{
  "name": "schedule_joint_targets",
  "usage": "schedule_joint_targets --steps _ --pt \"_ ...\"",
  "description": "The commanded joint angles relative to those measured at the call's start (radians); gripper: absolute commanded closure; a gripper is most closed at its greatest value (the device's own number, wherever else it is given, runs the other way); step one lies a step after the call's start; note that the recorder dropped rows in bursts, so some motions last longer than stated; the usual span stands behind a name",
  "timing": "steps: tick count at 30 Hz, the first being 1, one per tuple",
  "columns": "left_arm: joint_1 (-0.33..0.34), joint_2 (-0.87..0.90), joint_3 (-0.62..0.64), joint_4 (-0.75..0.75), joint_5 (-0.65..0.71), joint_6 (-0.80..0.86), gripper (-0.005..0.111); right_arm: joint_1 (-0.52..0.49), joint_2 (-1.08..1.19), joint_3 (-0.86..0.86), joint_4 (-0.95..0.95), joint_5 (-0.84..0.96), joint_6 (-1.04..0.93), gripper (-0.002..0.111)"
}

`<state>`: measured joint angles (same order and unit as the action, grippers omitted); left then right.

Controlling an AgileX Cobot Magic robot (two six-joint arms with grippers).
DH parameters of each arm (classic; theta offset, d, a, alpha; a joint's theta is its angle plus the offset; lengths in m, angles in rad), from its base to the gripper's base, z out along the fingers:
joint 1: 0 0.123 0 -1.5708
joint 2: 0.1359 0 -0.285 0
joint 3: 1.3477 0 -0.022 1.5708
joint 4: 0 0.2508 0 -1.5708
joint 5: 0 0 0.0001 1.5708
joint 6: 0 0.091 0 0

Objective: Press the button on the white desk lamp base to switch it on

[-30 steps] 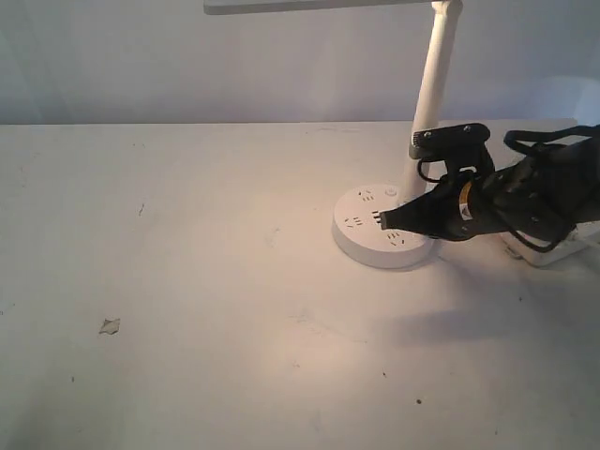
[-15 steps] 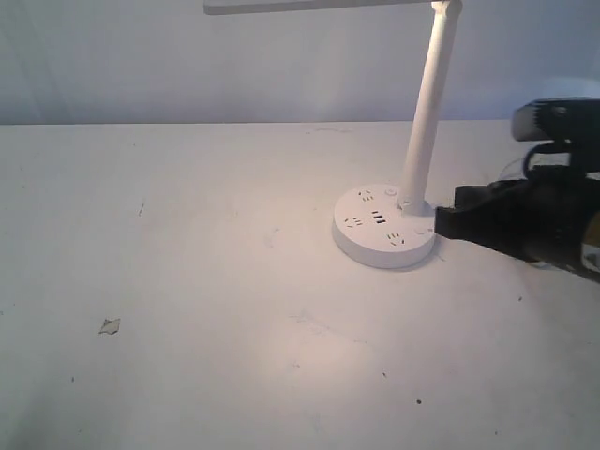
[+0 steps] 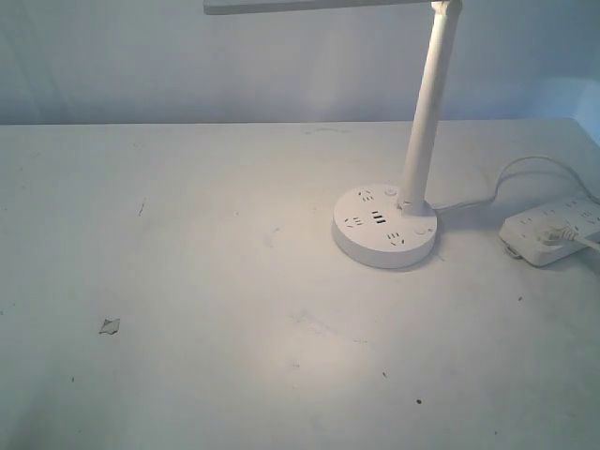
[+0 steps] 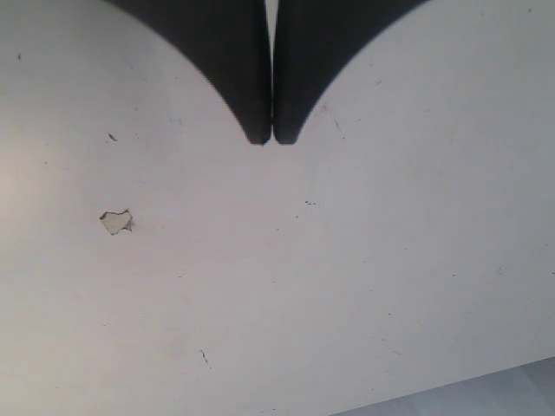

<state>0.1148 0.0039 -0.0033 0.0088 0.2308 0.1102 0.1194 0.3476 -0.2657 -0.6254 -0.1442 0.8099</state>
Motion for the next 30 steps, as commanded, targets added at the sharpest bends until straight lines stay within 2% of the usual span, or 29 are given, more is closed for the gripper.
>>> schedule_joint_targets --steps 1,4,10,30 --pt "0.001 -0.004 0.003 -0.001 0.001 -0.001 0.107 0.001 -0.145 0.023 0.005 0.135 0.005 0.108" --pt "0.001 -0.004 0.003 -0.001 0.001 -0.001 0.107 0.001 -0.216 0.023 0.007 0.2 0.005 0.108" --pt "0.001 -0.004 0.003 -0.001 0.001 -0.001 0.107 0.001 -0.285 0.023 0.005 0.21 0.005 0.108" --pt "0.001 -0.004 0.003 -0.001 0.001 -0.001 0.107 0.001 -0.3 0.023 -0.003 0.274 -0.001 0.108"
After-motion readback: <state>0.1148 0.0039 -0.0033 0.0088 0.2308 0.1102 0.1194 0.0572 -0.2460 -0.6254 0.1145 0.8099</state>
